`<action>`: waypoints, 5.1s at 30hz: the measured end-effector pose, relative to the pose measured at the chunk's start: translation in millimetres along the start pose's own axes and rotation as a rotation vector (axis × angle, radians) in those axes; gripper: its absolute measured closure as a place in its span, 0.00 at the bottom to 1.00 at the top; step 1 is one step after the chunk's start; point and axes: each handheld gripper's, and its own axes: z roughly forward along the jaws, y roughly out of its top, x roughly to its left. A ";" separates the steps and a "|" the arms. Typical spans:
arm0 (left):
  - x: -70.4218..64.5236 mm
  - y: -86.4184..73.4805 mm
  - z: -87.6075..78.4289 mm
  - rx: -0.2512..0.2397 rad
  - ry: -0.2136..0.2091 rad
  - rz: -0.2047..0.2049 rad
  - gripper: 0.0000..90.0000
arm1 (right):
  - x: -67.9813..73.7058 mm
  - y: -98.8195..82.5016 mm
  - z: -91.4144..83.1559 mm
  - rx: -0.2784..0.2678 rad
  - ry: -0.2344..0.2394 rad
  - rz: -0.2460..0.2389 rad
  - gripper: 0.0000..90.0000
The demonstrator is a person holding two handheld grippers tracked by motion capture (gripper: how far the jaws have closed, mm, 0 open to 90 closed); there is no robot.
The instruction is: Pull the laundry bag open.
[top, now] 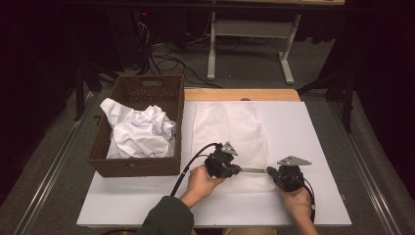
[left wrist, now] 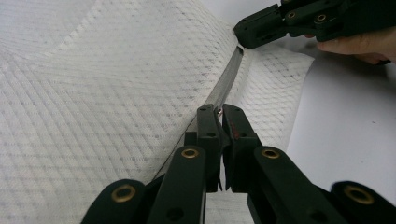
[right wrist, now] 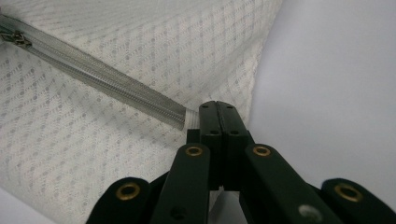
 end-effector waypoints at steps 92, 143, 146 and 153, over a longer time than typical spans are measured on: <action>10.9 -21.2 -21.7 -0.018 -0.009 -0.012 0.96 | -2.4 -0.6 -0.2 -0.005 0.018 0.026 1.00; 18.2 -35.1 -46.0 -0.029 0.001 -0.022 0.96 | -1.4 -0.2 0.0 -0.001 0.012 0.009 1.00; 19.2 -37.9 -49.7 -0.030 0.010 -0.021 0.96 | -1.4 -0.2 0.0 -0.002 0.011 0.008 1.00; 19.4 -44.0 -54.6 -0.015 0.043 -0.006 0.96 | -1.2 -0.3 0.0 -0.002 0.010 0.008 1.00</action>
